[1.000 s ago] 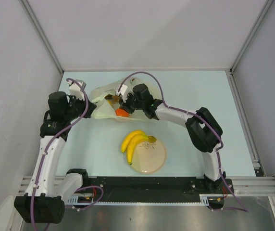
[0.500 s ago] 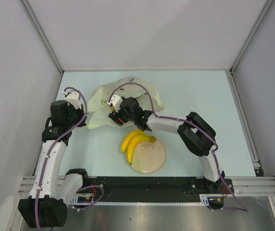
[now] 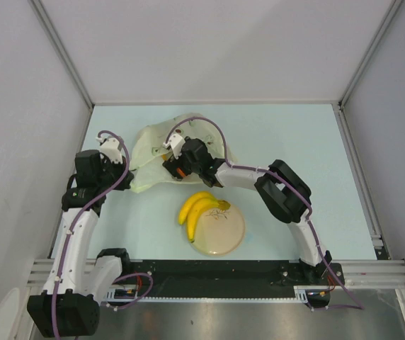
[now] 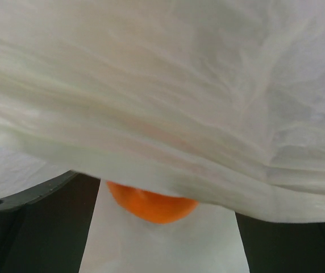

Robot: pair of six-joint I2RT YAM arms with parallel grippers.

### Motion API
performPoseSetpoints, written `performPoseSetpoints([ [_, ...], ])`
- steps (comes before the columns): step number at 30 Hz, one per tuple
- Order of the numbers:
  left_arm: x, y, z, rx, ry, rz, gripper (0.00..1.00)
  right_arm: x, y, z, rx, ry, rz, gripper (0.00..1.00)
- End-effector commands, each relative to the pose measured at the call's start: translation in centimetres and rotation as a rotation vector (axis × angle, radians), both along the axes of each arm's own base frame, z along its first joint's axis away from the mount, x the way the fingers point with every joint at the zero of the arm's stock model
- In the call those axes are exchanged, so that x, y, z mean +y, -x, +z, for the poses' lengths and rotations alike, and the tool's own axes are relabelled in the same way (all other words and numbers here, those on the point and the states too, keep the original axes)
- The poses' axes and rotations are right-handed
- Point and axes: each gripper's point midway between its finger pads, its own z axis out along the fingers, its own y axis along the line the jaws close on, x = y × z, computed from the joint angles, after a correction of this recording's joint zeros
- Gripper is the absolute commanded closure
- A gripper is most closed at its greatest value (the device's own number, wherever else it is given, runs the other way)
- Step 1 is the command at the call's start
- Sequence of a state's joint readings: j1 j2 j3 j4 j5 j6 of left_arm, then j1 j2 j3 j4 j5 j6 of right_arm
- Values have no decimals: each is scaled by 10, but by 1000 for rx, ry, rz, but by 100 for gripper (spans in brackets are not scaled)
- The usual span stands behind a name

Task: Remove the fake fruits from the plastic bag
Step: Take out the fake fruit from the plastic bag.

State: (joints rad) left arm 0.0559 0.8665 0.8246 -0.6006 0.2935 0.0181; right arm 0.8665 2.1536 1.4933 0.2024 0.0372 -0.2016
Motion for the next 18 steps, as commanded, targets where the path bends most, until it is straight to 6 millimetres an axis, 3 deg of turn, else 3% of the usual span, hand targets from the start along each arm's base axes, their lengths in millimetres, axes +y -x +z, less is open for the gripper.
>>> performPoseSetpoints([
  [1, -7, -8, 28, -81, 36, -30, 99, 16, 0, 9, 32, -65, 50, 5],
  [5, -7, -10, 31, -98, 33, -29, 100, 16, -1, -4, 40, -48, 43, 9],
  [8, -7, -12, 34, -112, 34, -34, 100, 13, -5, 1, 20, -42, 34, 23],
  [9, -8, -12, 34, -113, 36, -36, 100, 12, -6, 8, 5, -46, 33, 30],
  [12, -10, -15, 34, -116, 63, -29, 100, 6, -11, 28, -25, -56, 44, 41],
  [18, -14, -23, 39, -136, 89, -36, 100, -7, 2, 77, -79, -78, 126, 52],
])
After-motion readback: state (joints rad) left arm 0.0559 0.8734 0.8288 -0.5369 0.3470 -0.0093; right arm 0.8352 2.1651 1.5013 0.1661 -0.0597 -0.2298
